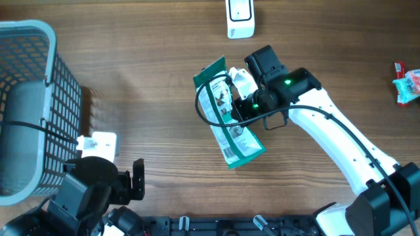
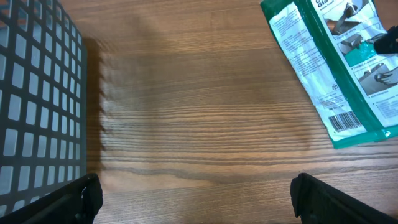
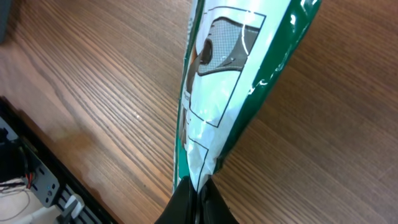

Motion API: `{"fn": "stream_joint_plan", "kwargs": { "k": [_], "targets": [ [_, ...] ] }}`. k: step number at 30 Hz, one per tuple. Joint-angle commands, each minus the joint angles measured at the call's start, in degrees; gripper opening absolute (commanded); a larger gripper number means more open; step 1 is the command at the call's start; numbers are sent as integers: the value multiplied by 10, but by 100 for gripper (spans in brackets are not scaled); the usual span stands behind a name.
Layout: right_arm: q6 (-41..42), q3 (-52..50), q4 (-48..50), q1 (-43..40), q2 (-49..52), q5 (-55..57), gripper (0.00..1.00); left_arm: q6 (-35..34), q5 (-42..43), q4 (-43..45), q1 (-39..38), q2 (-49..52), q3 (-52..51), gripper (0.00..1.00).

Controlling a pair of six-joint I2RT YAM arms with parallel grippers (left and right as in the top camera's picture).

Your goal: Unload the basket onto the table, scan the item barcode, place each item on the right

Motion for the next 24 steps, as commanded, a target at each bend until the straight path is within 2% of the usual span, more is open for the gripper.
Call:
{"fn": "stream_joint_plan", "kwargs": {
  "k": [1,5,11,12,16,19,21,24],
  "targets": [
    [9,7,-12,-2,-5,0,4,-5,-5,1,2,-3,2,100],
    [8,8,-11,-2,-24,-70,4,-5,1,25,2,-3,2,100],
    [25,8,-12,-48,-95,-190,4,-5,210,232,2,-1,-1,100],
    [26,8,-14,-63,-102,-212,4,-5,224,247,2,1,-2,100],
    [4,7,-50,-149,-109,-282,4,-5,231,253,2,5,-2,100],
    [-93,6,-114,-197,-109,-356,4,-7,211,277,2,7,-2,100],
    [-158,6,-158,-217,-109,-405,4,-62,211,293,2,15,-4,98],
    [-185,6,-188,-221,-109,-458,4,-168,211,297,2,42,-8,100]
  ]
}}
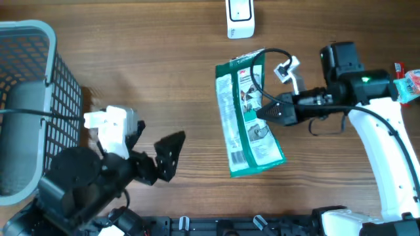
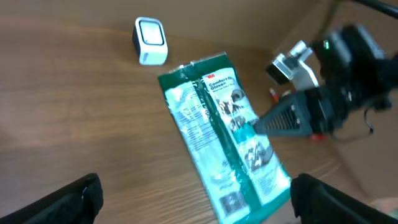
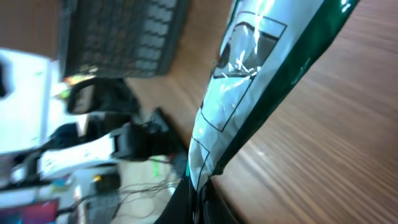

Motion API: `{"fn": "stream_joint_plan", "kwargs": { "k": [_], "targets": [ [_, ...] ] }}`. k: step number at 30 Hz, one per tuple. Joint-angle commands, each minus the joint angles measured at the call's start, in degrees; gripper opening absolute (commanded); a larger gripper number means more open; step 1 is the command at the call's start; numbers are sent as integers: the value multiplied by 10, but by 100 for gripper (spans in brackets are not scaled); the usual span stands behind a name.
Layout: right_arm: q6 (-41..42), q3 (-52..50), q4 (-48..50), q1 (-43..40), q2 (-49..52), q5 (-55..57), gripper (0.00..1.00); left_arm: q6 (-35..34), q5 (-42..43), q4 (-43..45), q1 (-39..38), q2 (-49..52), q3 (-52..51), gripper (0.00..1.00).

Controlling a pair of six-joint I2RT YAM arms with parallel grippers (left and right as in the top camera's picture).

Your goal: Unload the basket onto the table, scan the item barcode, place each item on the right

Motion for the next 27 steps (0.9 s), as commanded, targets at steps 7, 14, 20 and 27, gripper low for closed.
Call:
{"fn": "stream_joint_plan", "kwargs": {
  "k": [7,14,20,27],
  "targets": [
    [-154,6,-70,-3,-5,-178,4,-236,72,132,2,98,-103,100],
    [-183,6,-82,-3,-5,-221,4,-271,94,213,2,139,-133,100],
    [-213,6,-126,-3,-5,-217,4,-271,94,254,2,172,-133,98],
    [-214,6,-146,-3,-5,-192,4,-280,94,303,2,197,-133,36]
  ]
}}
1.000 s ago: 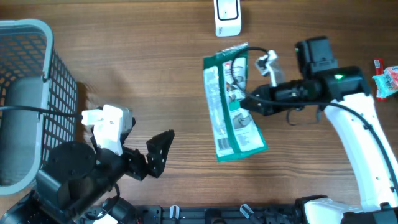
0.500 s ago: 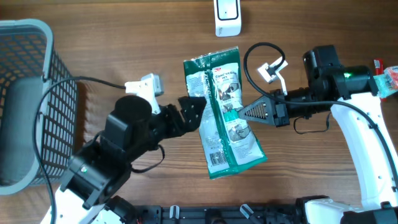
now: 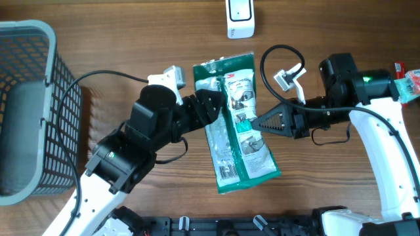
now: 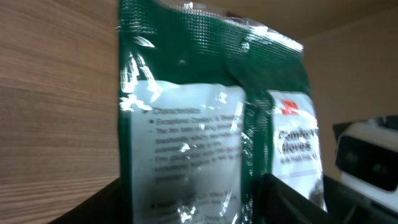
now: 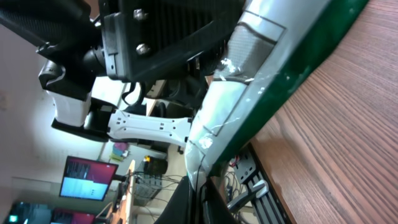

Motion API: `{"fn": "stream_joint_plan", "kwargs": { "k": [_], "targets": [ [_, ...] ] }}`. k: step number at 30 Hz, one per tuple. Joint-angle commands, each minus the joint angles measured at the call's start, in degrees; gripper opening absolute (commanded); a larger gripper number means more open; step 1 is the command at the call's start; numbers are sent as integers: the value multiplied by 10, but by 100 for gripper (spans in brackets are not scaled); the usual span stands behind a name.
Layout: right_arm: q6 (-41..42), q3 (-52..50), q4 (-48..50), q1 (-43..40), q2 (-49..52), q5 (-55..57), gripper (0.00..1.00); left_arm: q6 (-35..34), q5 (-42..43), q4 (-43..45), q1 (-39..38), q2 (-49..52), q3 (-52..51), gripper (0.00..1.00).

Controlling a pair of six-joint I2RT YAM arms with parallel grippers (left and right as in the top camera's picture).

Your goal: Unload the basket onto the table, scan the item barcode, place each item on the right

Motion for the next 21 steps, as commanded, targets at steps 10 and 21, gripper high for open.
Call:
{"fn": "stream_joint_plan", "kwargs": {
  "k": [10,21],
  "targets": [
    [107,6,119,-2,-5,180,39,-8,28,8,47,-35,-3,4],
    [13,-45,250,-2,-4,41,100,-8,126,66,99,-94,-3,4]
  ]
}}
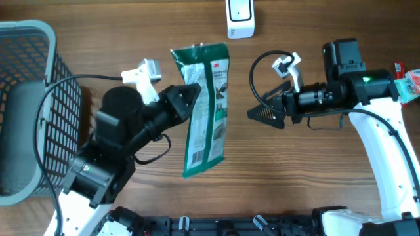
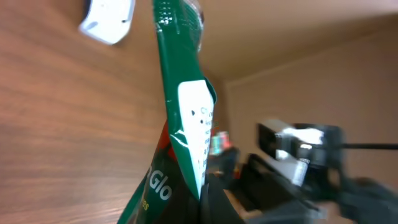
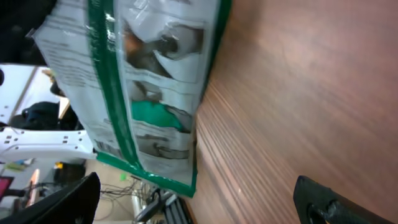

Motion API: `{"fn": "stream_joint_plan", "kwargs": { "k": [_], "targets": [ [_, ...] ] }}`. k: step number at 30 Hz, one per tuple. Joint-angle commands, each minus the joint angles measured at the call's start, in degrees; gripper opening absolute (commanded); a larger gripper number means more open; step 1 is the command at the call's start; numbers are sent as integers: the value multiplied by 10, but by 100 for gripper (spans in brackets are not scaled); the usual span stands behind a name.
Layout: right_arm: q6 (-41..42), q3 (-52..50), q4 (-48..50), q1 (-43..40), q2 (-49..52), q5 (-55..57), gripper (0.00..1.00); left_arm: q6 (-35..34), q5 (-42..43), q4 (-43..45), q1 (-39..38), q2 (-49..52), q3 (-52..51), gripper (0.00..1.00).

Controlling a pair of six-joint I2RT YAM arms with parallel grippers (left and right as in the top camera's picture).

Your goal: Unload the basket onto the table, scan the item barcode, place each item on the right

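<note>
The item is a green and white glove packet [image 1: 207,108], held off the table and hanging lengthways. My left gripper [image 1: 188,98] is shut on its left edge; in the left wrist view the packet [image 2: 180,106] stands edge-on out of the shut jaws of that gripper [image 2: 204,208]. My right gripper [image 1: 262,113] is open, a little to the right of the packet and apart from it. The right wrist view shows the packet's printed face [image 3: 149,81] ahead of the spread fingers [image 3: 329,202]. The white scanner [image 1: 240,18] sits at the far edge, also in the left wrist view [image 2: 107,15].
A grey mesh basket [image 1: 29,105] stands at the left edge of the table. A red snack packet [image 1: 408,82] lies at the far right. The right arm's cable loops above the table near the packet.
My right gripper has let go of the packet and now stands open beside it. My left gripper has shut on the packet and holds it further left, with its top end nearer the scanner.
First my right gripper was shut on the packet mid-table while the left arm rested by the basket. Then the right held it upright, and the left arm had come forward, open. Then the left jaws were around the packet. Now the left alone holds it.
</note>
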Motion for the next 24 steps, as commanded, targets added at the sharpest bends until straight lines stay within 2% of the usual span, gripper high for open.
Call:
{"fn": "stream_joint_plan", "kwargs": {
  "k": [1,3,6,9,12,19,21,24],
  "targets": [
    [-121,-60,37,-2,-3,-153,100,-4,62,28,17,-33,-2,4],
    [-168,-98,68,-2,0,-225,100,-16,62,32,25,-48,-2,4],
    [-173,-163,163,-2,4,-327,99,-28,63,38,43,-70,-2,4],
    [-136,-197,239,6,4,-326,100,-44,63,39,52,-82,-2,4],
    [-26,-206,331,35,4,-326,100,-44,63,36,52,-84,-2,4],
    [304,-206,691,120,4,-326,100,-44,63,27,52,-78,-2,4],
    [344,-206,727,137,5,-325,100,-44,63,25,52,-77,-2,4],
    [343,-206,728,164,6,-325,100,-43,63,21,52,-75,-2,4]
  ]
}}
